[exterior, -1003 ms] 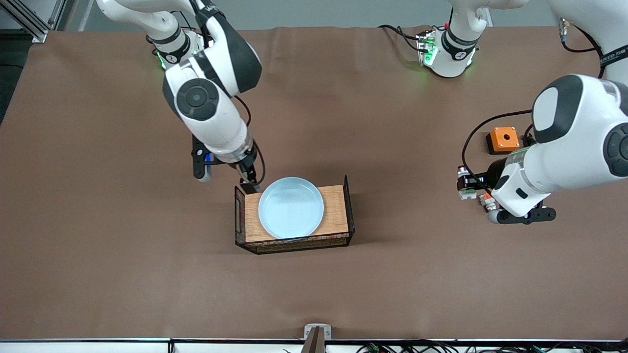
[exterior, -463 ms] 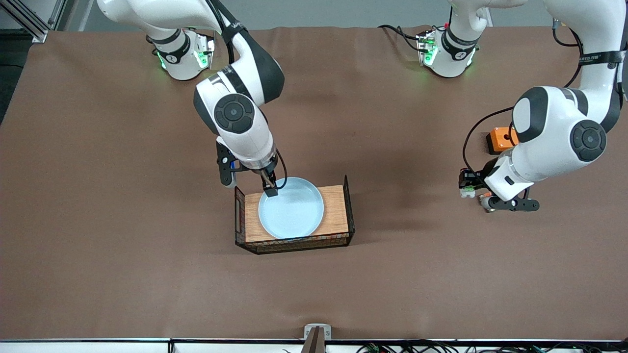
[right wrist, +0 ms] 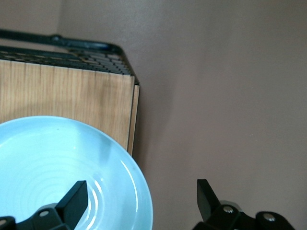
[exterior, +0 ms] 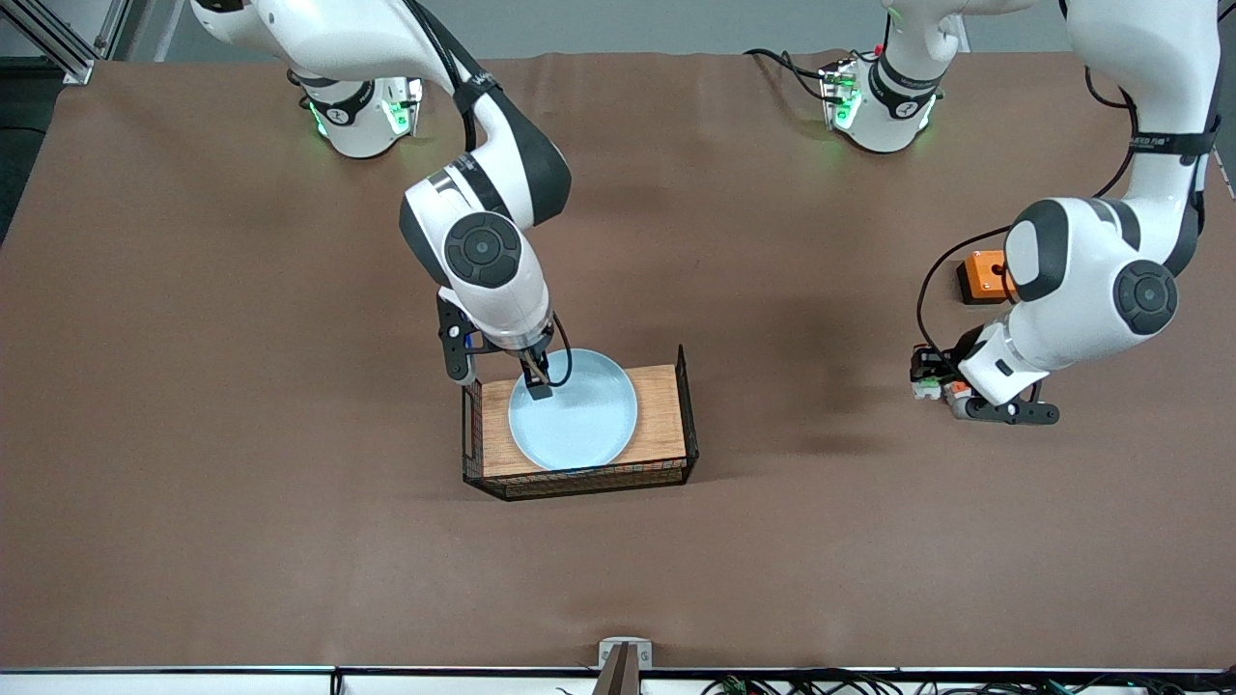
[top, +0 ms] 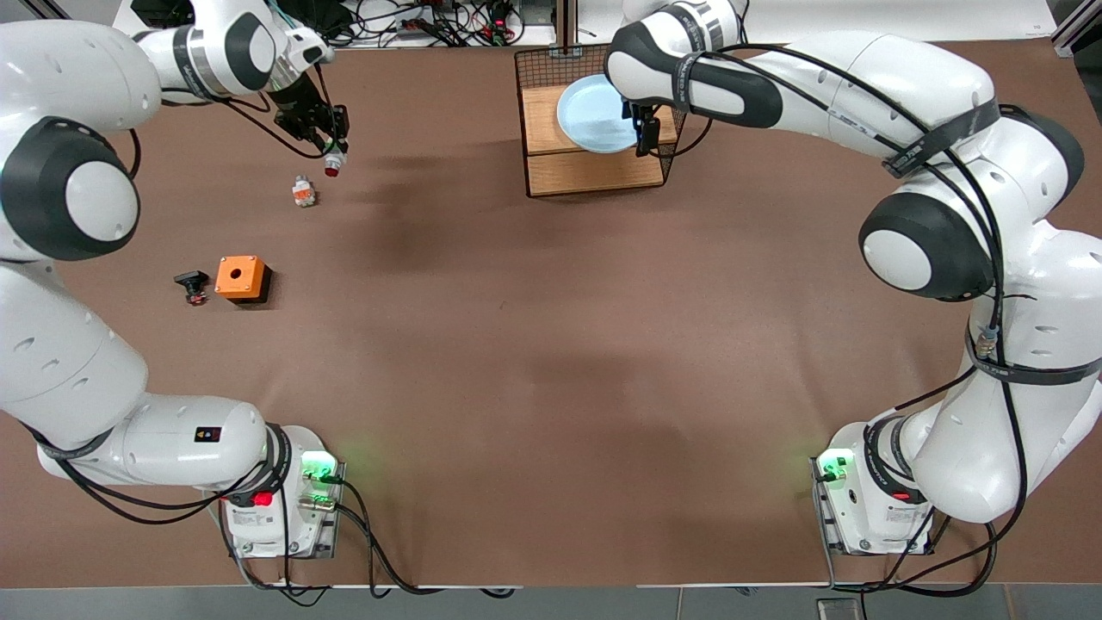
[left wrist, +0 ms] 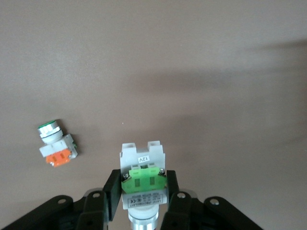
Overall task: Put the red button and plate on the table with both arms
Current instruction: 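Carry the button beside the white switch while the right gripper reaches the plate, then lower the red button onto the table and open the left gripper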
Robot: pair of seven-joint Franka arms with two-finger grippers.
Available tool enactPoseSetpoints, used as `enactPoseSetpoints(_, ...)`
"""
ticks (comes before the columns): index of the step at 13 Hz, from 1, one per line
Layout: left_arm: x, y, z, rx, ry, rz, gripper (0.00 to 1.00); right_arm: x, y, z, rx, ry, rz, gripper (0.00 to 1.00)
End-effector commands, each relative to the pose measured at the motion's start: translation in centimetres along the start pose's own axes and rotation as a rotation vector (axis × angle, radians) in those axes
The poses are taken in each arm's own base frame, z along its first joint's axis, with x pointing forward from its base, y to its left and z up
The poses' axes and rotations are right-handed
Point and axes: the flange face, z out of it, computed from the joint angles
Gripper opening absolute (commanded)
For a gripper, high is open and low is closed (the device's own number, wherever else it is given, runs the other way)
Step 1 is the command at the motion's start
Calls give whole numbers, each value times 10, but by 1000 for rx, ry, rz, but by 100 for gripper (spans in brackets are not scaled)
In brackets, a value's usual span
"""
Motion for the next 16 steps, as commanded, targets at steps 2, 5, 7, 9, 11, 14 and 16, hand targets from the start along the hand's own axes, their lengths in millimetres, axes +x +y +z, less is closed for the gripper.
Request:
enactPoseSetpoints(2,7,-3,29,-52,19,-2,0,-8,-6,10,14,30,-8,100)
enactPoseSetpoints(5,5,-10,47,-50,21,16,0,-9,-8,16,22,29,-9,99)
enactPoseSetpoints(7,6,-13,58,-48,22,17,0,-10,-9,14,27,28,-9,96)
enactPoseSetpoints(9,7,-17,67,-46,26,28,0,-10,-9,14,28,27,-11,90)
enactPoseSetpoints(11,6,-27,73,-51,33,35,0,-11,-10,12,31,26,-12,87)
enactPoseSetpoints(14,3,-38,83,-95,35,44,0,-11,-10,12,32,25,-14,83)
enactPoseSetpoints(16,3,-40,88,-98,35,48,0,-11,-10,16,25,28,-15,83)
